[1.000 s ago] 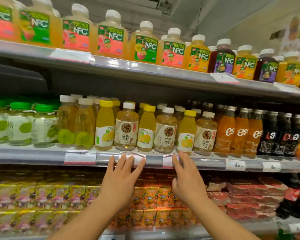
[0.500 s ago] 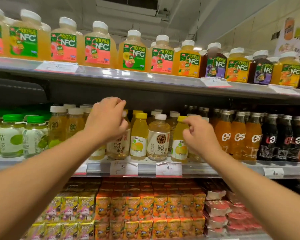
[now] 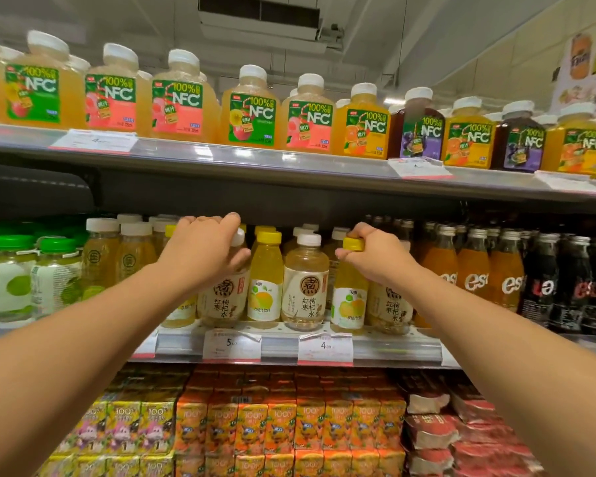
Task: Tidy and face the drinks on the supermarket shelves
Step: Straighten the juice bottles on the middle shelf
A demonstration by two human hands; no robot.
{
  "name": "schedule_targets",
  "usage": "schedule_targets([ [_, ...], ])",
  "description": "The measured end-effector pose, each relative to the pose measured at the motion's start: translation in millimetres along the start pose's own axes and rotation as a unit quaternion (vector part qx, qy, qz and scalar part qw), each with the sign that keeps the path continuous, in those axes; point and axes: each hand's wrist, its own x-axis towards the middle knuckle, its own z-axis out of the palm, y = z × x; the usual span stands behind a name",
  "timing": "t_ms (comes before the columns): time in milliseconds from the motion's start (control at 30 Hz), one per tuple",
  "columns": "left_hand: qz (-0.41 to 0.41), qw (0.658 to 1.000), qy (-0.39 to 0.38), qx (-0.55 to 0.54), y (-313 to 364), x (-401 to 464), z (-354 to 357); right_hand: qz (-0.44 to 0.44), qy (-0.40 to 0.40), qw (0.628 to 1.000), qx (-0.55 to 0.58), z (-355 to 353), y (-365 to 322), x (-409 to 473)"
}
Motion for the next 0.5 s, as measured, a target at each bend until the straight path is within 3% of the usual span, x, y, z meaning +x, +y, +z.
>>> schedule_targets([
  [300, -0.149, 0.955, -0.018, -0.255, 8.8, -14.0, -12.5, -0.013, 0.030, 0.999, 0.022, 10.7, 1.6, -13.3],
  [500, -0.181, 0.941, -0.051, -0.280, 14.2, -24.9, -18.4, -0.021, 0.084, 0.993, 0.084, 11.0, 6.8, -35.0],
])
